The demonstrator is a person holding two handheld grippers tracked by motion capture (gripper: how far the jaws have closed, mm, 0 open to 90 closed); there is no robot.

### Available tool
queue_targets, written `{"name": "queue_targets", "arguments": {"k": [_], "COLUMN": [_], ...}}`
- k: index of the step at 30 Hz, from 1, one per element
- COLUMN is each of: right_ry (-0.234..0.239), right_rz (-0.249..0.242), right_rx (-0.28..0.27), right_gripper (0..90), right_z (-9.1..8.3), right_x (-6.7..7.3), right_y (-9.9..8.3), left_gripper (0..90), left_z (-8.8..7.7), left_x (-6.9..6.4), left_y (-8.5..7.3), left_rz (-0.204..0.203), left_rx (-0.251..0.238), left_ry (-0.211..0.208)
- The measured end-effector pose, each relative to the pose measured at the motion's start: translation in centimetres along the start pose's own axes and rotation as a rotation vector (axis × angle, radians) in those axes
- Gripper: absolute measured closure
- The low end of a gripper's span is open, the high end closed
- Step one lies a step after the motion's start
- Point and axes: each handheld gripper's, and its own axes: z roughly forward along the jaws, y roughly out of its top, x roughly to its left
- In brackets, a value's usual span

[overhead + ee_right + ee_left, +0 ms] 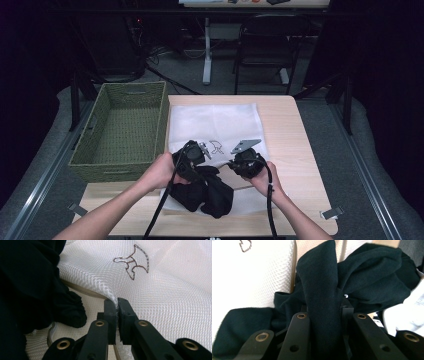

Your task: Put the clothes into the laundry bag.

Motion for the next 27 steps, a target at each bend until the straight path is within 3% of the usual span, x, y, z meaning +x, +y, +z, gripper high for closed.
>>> {"name": "queue_targets", "arguments": {"k": [4,8,14,20,22,27], "right_ry": [-0.001,-0.004,-0.006,0.013,0.053,0.062], "right_rz": [-0.008,-0.008,-0.003,0.020,0.046,0.027], "right_rx": [-0.009,-0.011,-0.025,-0.041,-0.078,-0.096], "right_gripper": [86.3,86.4,86.7,86.9,87.0,87.0], "right_z": [-0.1,-0.3,-0.7,-0.9,-1.5,-1.9], "right_x": [0.0,0.1,0.1,0.0,0.1,0.8], "right_y": [0.1,0.1,0.2,0.4,0.7,1.3], "left_gripper": [77.2,76.8,77.2,77.1,77.5,77.5], "left_z": [2.4,4.7,7.1,7.2,7.1,5.9], "left_x": [0.1,-0.3,-0.5,0.0,0.3,0.8], "left_y": [0.0,0.3,0.1,-0.5,-0.6,-0.5], "left_rz": [-0.027,-0.020,-0.064,-0.125,-0.149,-0.239], "left_rx": [0.000,0.027,0.016,-0.051,-0.076,-0.191], "left_ry": [0.001,0.104,0.152,0.142,0.133,0.182]}}
